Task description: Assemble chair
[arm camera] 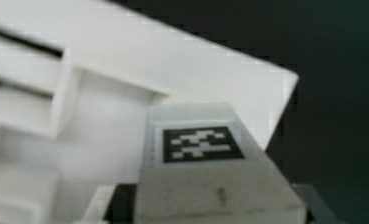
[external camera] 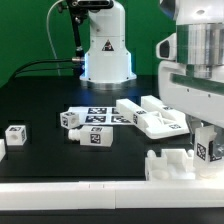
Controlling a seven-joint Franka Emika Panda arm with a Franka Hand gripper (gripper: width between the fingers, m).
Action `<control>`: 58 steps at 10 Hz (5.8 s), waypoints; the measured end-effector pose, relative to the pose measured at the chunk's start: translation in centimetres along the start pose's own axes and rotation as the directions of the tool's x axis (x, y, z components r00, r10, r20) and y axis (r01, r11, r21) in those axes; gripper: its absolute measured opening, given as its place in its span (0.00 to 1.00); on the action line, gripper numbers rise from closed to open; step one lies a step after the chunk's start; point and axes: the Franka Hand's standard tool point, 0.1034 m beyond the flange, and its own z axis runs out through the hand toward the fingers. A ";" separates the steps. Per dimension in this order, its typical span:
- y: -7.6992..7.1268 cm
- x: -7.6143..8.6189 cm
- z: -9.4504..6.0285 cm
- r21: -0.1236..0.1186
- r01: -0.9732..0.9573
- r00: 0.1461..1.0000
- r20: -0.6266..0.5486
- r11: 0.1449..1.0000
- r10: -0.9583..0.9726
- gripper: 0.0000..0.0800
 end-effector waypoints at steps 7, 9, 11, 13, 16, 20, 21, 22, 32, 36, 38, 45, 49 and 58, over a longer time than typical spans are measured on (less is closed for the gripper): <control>-0.4 -1.0 -0.6 0.016 0.593 0.805 -0.019 0.805 -0.593 0.80; -0.4 -0.9 -0.6 0.009 0.686 0.728 -0.024 0.728 -0.685 0.81; -0.5 -0.9 -0.6 -0.011 0.887 0.461 -0.034 0.462 -0.887 0.81; -0.9 -1.4 -0.8 -0.006 0.977 0.213 -0.048 0.213 -0.976 0.81; -0.8 -1.3 -0.7 -0.002 0.945 0.326 -0.047 0.327 -0.944 0.65; -0.6 -0.4 -0.4 0.004 0.738 0.675 -0.042 0.675 -0.737 0.37; -0.4 -0.2 -0.4 0.010 0.598 0.801 -0.030 0.802 -0.597 0.36; -0.2 -0.4 -0.3 0.005 0.388 0.922 -0.018 0.922 -0.388 0.36; -0.3 -0.6 -0.3 0.060 0.596 0.803 -0.004 0.801 -0.596 0.80; -0.4 -0.7 -0.2 0.018 0.926 0.378 -0.052 0.378 -0.924 0.81; -0.4 -0.1 -0.1 0.014 0.960 0.281 -0.055 0.280 -0.958 0.81; -0.5 0.3 0.1 0.032 0.736 0.677 -0.046 0.676 -0.735 0.35; 0.2 0.8 0.2 0.021 0.072 0.997 -0.006 0.997 -0.072 0.35; 0.2 -2.2 -0.4 -0.012 0.479 0.878 0.000 0.878 -0.479 0.81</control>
Offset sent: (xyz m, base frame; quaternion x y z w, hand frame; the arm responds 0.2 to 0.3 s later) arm -0.0051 0.0143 0.0146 -0.0468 -0.0046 -0.3233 0.9451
